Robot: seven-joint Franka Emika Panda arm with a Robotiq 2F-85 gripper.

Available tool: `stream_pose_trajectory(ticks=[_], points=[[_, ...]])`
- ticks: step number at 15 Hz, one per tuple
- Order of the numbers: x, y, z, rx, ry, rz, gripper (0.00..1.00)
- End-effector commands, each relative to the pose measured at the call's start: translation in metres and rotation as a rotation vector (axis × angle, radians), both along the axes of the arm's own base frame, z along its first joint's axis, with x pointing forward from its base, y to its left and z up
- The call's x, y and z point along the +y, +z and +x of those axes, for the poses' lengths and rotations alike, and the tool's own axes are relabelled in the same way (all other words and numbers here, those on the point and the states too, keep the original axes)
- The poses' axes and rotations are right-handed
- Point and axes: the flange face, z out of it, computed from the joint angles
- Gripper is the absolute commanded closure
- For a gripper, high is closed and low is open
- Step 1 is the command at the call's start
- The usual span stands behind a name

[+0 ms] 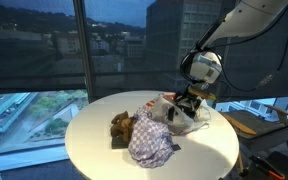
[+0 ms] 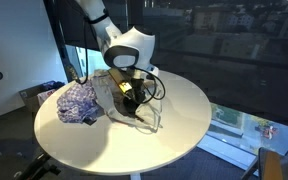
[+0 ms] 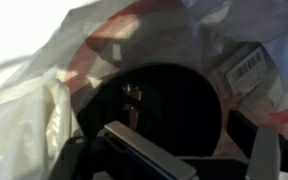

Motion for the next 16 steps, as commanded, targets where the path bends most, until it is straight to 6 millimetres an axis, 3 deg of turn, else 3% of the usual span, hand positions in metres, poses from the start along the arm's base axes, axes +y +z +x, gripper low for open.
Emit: stream_pose_trajectory(ticks=[1,6,11,16], points=[[-0.002,-0.013,0.017,0.032,-0.040,-0.055,0.00],[0.009,-0.004,0.004,0.087,-0.095,-0.117,0.00],[0.015,-0.002,0.012,0.121,-0.149,-0.200,0.00],[0.018,-0.023,0.028,0.162,-0.122,-0.239,0.00]])
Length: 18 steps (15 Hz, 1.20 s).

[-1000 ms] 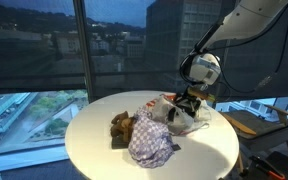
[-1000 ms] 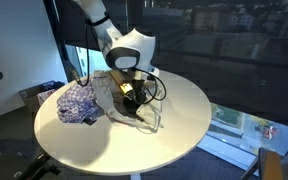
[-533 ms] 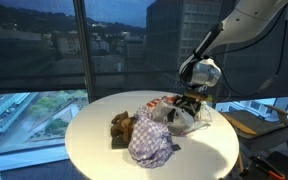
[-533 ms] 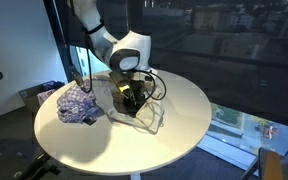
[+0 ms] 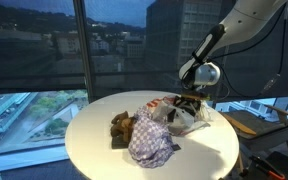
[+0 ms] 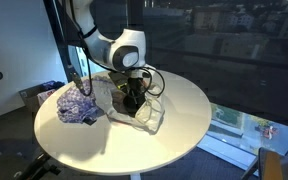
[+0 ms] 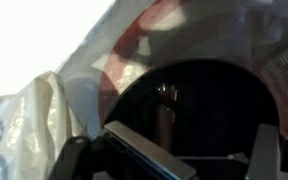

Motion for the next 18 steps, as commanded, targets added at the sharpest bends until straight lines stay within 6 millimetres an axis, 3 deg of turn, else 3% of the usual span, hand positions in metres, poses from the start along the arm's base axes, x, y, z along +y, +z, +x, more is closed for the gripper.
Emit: stream_pose_trajectory(ticks=[1,10,11,13,18], points=[[0.001,-0.016,0.016,0.028,0.012,-0.021,0.00],[-0.007,-0.054,0.034,0.069,0.042,-0.085,0.00],[-0.009,-0.056,0.036,0.075,0.048,-0.095,0.22],[-0.007,-0.055,0.040,0.077,0.062,-0.107,0.32],[-0.001,-0.043,0.042,0.069,0.074,-0.133,0.71]])
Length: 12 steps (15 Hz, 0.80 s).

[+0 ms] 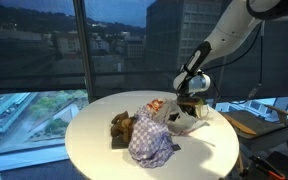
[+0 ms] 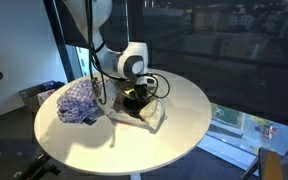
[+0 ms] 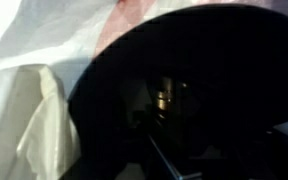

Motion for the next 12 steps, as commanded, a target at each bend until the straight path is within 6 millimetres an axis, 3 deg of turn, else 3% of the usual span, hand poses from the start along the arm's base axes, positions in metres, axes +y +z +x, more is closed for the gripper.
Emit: stream_pose_trajectory(ticks=[1,3,4,8,12], points=[[0.003,0.013,0.004,0.004,-0.004,-0.055,0.78],[0.006,0.028,-0.004,-0.008,-0.015,-0.066,0.90],[0.007,0.037,-0.008,-0.017,-0.024,-0.077,0.86],[0.016,0.072,-0.027,-0.031,-0.042,-0.109,0.86],[0.038,0.110,-0.057,0.014,0.044,-0.013,0.86]])
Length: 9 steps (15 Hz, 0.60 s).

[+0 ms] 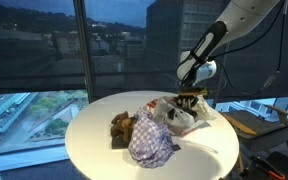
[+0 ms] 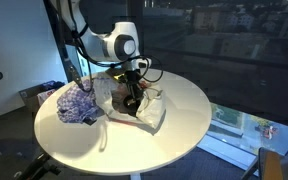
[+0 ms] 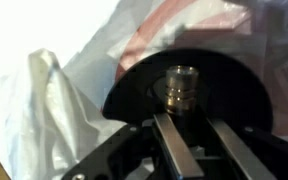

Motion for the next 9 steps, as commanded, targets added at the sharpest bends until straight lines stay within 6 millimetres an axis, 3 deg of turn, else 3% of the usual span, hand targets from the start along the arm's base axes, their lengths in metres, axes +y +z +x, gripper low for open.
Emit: stream_pose_trajectory(ticks=[1,5,9], points=[[0.018,0.044,-0.037,0.038,0.067,0.092,0.86],[0.035,0.076,-0.071,0.084,0.117,0.198,0.86],[0.044,0.110,-0.098,-0.011,0.219,0.191,0.86]])
